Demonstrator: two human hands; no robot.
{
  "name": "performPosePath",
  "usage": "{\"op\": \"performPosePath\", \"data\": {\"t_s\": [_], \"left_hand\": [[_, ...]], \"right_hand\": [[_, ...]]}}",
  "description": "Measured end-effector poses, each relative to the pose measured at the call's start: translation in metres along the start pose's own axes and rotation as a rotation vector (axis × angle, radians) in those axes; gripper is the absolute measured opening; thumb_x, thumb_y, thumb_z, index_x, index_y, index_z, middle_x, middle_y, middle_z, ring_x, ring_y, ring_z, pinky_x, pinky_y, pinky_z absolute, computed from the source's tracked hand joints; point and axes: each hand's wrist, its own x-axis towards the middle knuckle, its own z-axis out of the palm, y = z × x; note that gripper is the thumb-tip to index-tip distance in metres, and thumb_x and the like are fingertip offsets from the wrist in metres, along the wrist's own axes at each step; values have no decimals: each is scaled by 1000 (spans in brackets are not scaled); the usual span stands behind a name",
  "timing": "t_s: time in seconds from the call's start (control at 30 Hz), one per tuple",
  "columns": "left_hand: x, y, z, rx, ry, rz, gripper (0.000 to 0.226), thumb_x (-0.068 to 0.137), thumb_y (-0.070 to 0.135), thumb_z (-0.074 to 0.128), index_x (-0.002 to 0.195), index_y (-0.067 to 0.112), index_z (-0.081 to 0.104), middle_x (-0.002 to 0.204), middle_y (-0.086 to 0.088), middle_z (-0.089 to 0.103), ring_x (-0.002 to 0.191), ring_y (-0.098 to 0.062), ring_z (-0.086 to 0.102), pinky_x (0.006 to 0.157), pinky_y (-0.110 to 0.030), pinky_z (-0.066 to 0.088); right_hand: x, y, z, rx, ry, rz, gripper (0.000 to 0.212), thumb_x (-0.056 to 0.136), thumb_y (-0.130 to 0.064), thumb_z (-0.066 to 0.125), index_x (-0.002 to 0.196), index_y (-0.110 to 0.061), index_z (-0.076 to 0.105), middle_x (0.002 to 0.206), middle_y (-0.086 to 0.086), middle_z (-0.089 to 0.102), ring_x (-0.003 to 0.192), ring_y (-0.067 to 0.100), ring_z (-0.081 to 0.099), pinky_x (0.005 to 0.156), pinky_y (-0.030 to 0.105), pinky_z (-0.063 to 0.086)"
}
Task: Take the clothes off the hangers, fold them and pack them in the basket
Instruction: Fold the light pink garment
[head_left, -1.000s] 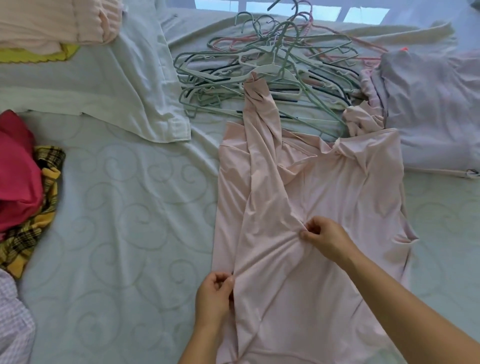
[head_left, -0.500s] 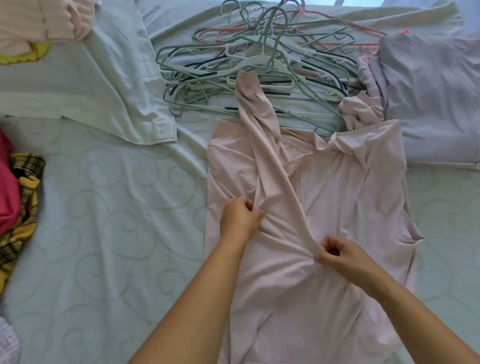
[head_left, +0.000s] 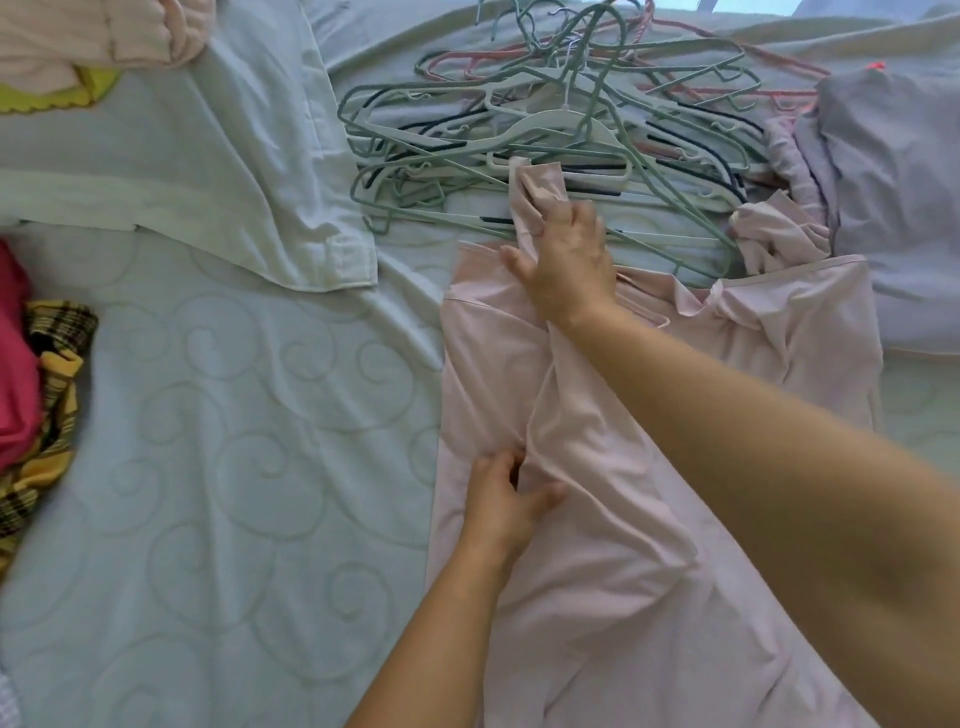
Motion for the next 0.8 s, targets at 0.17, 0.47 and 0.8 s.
{"op": "performPosePath", "data": {"t_s": [0.17,0.47,0.8], "left_hand": [[13,-7,-2,8,6,0,61,44,50,66,94,15,62,114,-14,58,99,-26,60,91,-40,50],[3,-4,-8,-103,75,-7,26,71,22,74,71,16,49,80,-6,57,74,-20,54,71,-33,46],[7,0,-13,-79,220,32,25,68,20,76,79,20,53,77,-5,62,69,-18,57,68,-32,47]], "right_hand": [[41,-1,10,-144,25,161,49,89,-34,56,131,-13,43,126,14,48,116,31,47,90,38,39],[56,47,-90,1268,190,545,8,80,-6,43,79,-6,51,77,11,52,75,24,54,70,33,46],[36,47,-148,1468,-24,435,35,77,-4,70,110,0,61,94,14,69,85,28,68,66,37,57]]}}
